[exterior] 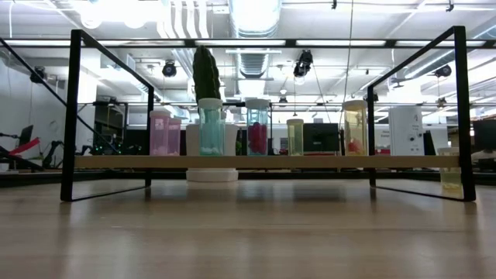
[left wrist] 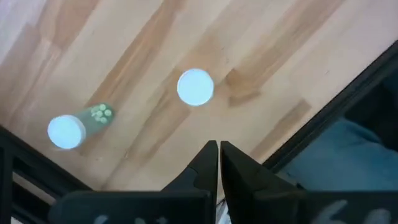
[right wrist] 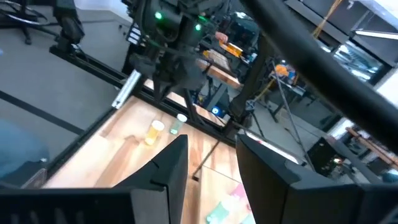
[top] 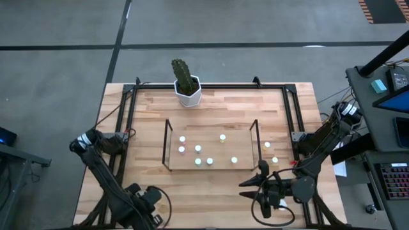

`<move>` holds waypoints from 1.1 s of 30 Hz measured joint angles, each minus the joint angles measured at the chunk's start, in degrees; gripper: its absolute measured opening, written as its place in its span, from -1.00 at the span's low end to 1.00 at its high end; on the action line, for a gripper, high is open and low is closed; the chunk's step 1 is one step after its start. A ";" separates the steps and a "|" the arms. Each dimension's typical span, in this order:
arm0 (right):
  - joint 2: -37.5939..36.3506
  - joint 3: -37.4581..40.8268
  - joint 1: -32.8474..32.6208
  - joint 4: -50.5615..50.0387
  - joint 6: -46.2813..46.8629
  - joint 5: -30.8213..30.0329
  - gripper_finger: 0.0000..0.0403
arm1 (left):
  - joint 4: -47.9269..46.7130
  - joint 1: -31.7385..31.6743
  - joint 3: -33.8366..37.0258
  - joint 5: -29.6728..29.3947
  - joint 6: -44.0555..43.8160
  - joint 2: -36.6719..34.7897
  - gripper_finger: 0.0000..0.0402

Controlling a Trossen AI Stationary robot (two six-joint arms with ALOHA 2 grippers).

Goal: Pick and place medicine bottles onto shelf by color
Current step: Put the yellow pill bottle on the shelf aligned with the other yellow pill bottle

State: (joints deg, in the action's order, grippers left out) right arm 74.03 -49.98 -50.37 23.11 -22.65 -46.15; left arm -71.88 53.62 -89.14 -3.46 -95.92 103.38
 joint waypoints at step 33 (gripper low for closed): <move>0.10 0.11 0.00 -0.04 0.76 0.33 -0.37 | 12.67 -1.27 12.88 -5.85 2.47 0.86 -0.23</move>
State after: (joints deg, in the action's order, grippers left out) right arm 74.13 -49.87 -50.37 23.07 -21.89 -45.82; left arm -59.21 52.36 -76.26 -9.31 -93.45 104.25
